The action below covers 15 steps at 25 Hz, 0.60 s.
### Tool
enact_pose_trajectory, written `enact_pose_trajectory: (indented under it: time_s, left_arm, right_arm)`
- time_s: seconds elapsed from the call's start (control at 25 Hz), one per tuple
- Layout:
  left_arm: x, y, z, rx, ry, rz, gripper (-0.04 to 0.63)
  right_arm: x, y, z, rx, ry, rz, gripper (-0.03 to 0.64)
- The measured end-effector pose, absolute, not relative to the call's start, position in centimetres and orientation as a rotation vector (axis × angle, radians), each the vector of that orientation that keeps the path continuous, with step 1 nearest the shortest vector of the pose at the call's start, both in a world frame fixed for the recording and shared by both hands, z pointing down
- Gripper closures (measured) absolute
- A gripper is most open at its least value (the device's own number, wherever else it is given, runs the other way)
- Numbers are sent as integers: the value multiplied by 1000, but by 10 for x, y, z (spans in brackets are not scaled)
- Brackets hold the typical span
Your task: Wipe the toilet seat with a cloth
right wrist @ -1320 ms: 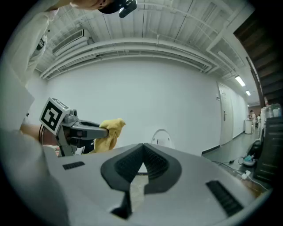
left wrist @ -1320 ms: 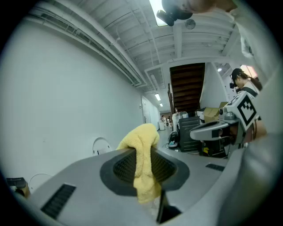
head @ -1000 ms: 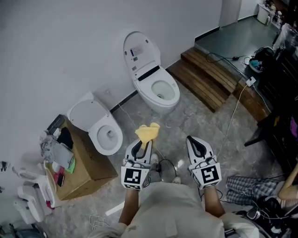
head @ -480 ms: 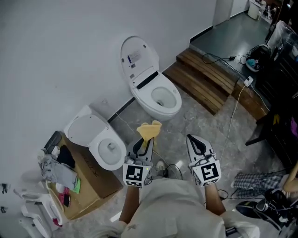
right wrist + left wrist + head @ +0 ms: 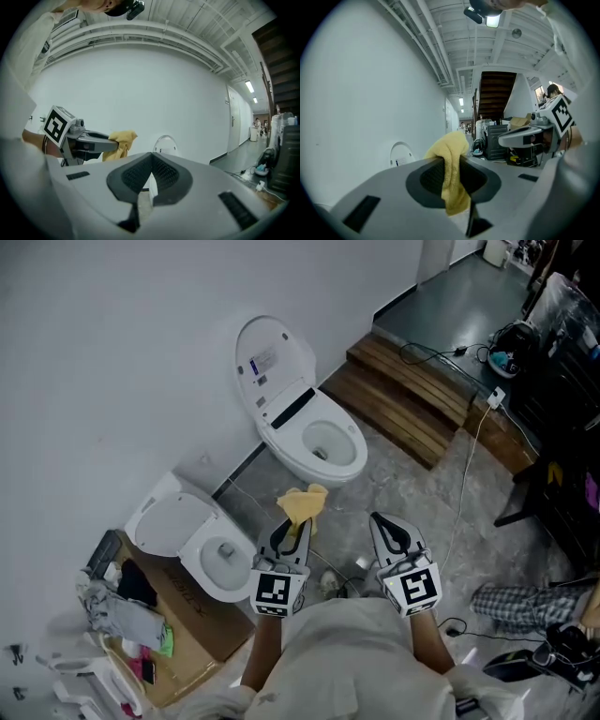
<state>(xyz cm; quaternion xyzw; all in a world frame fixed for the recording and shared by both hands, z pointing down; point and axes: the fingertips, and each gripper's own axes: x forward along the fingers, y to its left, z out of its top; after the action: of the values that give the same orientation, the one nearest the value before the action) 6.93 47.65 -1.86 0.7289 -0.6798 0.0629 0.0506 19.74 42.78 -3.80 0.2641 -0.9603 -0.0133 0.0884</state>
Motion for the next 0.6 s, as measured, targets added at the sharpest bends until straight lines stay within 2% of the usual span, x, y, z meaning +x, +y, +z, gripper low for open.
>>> enact_pose_trajectory:
  time_s: [0.6]
  left_arm:
    - [19, 371, -12, 2123, -2155, 248, 512]
  right_arm:
    - [139, 308, -22, 657, -2893, 23, 609]
